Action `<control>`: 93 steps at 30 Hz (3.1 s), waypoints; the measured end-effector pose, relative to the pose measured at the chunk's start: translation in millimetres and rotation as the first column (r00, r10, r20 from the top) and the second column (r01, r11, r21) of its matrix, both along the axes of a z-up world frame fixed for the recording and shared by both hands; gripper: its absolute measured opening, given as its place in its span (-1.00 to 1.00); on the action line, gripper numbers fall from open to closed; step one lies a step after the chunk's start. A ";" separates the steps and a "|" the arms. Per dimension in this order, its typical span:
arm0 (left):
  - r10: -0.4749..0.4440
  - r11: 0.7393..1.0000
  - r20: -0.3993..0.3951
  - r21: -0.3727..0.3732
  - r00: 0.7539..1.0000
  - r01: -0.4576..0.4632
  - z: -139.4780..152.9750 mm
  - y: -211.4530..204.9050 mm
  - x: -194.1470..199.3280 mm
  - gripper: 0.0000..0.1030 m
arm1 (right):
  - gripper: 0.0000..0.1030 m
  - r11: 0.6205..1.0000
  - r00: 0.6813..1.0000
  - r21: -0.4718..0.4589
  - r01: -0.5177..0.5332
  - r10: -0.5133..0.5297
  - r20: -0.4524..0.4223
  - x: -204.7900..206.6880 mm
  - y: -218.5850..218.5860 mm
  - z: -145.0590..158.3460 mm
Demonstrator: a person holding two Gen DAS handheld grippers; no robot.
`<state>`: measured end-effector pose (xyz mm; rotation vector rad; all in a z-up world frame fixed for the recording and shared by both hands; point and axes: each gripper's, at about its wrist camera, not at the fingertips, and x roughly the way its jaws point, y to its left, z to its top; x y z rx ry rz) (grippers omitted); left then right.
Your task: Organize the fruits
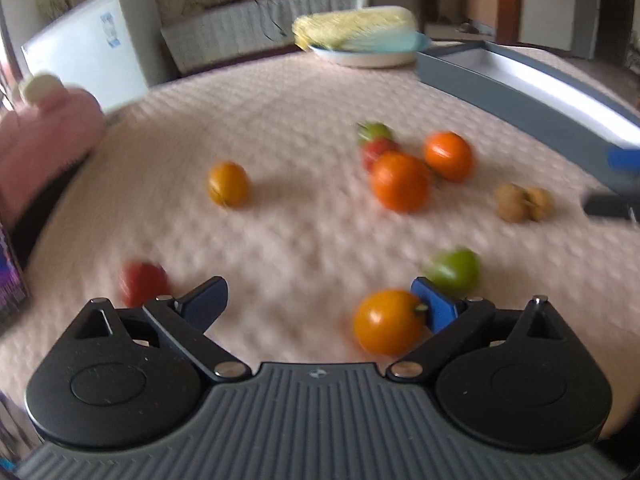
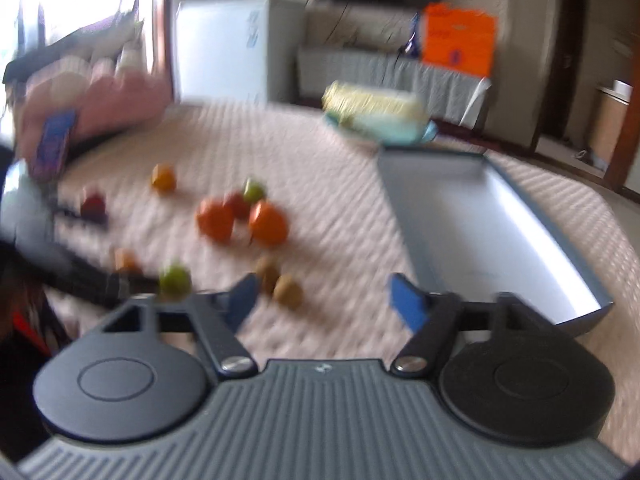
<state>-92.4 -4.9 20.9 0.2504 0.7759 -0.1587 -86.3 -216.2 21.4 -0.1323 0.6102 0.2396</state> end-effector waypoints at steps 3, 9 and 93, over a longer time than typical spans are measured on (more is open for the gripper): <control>0.070 0.998 0.023 -0.005 0.997 -0.069 2.3 12.6 26.5 0.93 | -0.02 0.999 0.997 -0.029 -0.017 0.015 -0.074 10.4 8.9 -13.5; 0.133 0.964 0.089 -0.244 0.987 -0.108 27.1 51.5 35.5 0.93 | -0.19 1.000 0.995 -0.020 -0.019 0.017 -0.097 34.4 31.2 -23.3; 0.264 0.956 0.079 -0.154 0.961 -0.250 32.3 -1.3 -10.7 1.00 | 0.64 0.968 0.992 0.217 0.123 -0.129 0.014 -54.6 -7.8 2.0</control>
